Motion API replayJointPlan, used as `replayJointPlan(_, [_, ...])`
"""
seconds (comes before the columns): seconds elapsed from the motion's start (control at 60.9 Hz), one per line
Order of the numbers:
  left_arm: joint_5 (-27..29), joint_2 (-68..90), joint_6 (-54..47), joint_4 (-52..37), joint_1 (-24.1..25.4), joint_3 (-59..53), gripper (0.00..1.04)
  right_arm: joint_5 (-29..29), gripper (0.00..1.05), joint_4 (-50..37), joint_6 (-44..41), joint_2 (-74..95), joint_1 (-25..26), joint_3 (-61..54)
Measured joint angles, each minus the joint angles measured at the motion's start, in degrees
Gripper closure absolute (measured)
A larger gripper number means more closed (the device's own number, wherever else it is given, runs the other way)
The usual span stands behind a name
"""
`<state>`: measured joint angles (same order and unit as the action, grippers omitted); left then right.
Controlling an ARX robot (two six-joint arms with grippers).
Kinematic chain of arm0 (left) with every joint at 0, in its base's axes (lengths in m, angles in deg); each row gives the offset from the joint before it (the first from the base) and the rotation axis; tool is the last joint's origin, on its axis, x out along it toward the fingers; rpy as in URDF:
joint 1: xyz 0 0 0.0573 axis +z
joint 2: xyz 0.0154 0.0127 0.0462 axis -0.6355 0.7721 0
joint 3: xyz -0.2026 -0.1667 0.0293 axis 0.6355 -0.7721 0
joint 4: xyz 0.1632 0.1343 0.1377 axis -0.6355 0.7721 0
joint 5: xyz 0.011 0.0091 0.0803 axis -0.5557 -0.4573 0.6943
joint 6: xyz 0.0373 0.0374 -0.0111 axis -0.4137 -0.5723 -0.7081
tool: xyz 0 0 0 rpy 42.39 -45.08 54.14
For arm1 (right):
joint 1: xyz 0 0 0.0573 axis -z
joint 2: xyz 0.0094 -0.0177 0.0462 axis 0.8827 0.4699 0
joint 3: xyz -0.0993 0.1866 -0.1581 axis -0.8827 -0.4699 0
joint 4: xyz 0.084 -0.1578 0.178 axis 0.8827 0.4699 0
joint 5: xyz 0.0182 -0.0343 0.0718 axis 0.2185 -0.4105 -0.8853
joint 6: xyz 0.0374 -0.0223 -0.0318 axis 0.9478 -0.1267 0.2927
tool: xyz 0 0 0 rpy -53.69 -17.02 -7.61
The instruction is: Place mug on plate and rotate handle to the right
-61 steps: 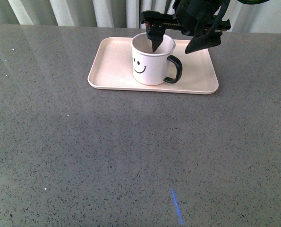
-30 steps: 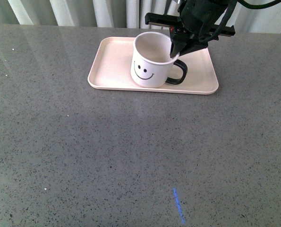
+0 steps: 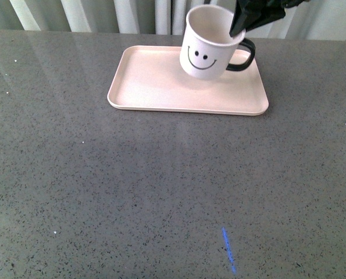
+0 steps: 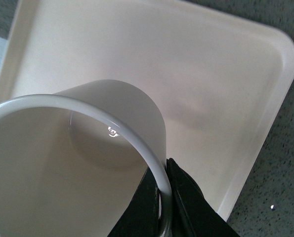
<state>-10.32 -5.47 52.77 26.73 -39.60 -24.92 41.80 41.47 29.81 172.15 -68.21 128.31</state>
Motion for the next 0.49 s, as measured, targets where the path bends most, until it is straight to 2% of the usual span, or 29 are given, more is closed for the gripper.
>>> replayJointPlan(0.263, [0.0, 0.0, 0.0, 0.0, 0.0, 0.0, 0.09, -1.7, 1.03, 9.3, -8.7, 10.1, 0.0, 14.2])
replayJointPlan(0.493, [0.0, 0.0, 0.0, 0.0, 0.0, 0.0, 0.09, -2.8, 1.03, 15.6, -11.2, 17.4, 0.3, 25.1])
